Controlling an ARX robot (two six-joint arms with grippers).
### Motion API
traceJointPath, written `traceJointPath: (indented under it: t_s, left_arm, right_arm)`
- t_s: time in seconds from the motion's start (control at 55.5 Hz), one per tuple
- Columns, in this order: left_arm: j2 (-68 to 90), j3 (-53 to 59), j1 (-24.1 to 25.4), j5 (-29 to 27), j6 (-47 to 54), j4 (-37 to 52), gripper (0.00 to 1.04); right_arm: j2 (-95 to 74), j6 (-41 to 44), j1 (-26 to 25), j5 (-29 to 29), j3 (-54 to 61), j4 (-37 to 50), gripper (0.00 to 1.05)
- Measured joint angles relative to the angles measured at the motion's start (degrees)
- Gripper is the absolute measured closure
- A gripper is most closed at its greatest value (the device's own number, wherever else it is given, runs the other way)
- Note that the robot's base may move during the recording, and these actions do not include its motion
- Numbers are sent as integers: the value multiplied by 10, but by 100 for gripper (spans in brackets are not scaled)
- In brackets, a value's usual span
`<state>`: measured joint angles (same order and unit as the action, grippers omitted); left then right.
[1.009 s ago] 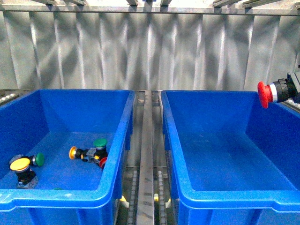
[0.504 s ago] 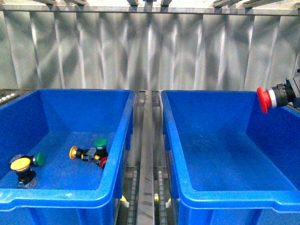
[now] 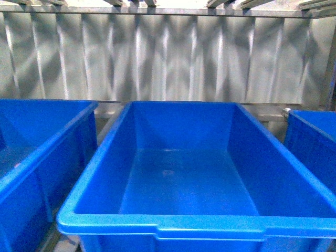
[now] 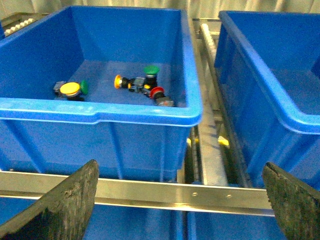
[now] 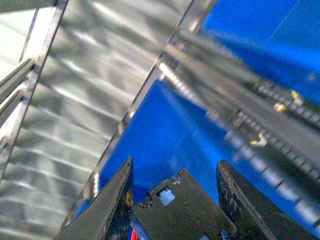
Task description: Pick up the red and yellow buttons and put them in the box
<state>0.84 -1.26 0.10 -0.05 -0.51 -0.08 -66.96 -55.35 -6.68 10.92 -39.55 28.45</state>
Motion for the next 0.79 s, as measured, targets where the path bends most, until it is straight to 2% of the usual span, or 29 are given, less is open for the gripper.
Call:
traceJointPath:
  t_s: [0.234, 0.396, 0.486, 0.594, 0.792]
  left_arm:
    - [0, 0, 0, 2, 1, 0, 8]
    - [0, 0, 0, 2, 1, 0, 8]
    - [0, 0, 0, 0, 1, 0, 8]
    - [0, 0, 0, 0, 1, 0, 8]
    - [0, 0, 0, 0, 1, 0, 8]
  right_arm:
    - [-79, 102, -89, 0, -79, -23, 63]
    - [-163, 197, -126, -20, -177, -28, 63]
    - [-230, 263, -146, -33, -250, -71, 63]
    - [-369, 369, -170, -36, -396, -177, 63]
    - [-516, 446, -190, -6, -556, -278, 63]
